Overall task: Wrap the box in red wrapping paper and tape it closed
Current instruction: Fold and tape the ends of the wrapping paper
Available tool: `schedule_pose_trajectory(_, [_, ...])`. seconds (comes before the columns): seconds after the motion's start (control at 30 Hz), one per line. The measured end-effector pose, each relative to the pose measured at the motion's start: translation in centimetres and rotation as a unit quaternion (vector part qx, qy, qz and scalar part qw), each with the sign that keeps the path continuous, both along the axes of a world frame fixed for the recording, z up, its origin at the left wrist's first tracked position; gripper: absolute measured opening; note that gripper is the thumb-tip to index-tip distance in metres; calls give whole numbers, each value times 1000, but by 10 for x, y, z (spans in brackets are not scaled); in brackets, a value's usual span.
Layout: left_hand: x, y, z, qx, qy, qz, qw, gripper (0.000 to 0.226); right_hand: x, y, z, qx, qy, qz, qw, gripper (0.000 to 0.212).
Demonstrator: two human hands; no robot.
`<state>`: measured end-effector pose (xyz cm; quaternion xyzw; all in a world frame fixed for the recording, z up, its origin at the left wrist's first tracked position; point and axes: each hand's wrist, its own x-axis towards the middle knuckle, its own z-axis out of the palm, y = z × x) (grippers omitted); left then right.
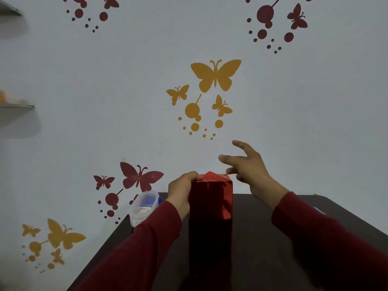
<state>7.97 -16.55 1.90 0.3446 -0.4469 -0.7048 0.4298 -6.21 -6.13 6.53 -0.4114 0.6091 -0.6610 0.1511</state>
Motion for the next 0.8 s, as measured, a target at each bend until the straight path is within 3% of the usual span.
schedule_pose_trajectory(0.33, [7, 8, 2, -18, -3, -6, 1000, 4, -7, -24, 25, 166, 46, 52, 984, 60])
schedule_pose_trajectory(0.53, [8, 9, 2, -20, 3, -6, 1000, 5, -9, -36, 18, 195, 11, 42, 980, 57])
schedule_pose_trajectory(0.8, [8, 9, 3, -16, -6, -2, 1000, 10, -7, -40, 13, 214, 56, 23, 975, 59])
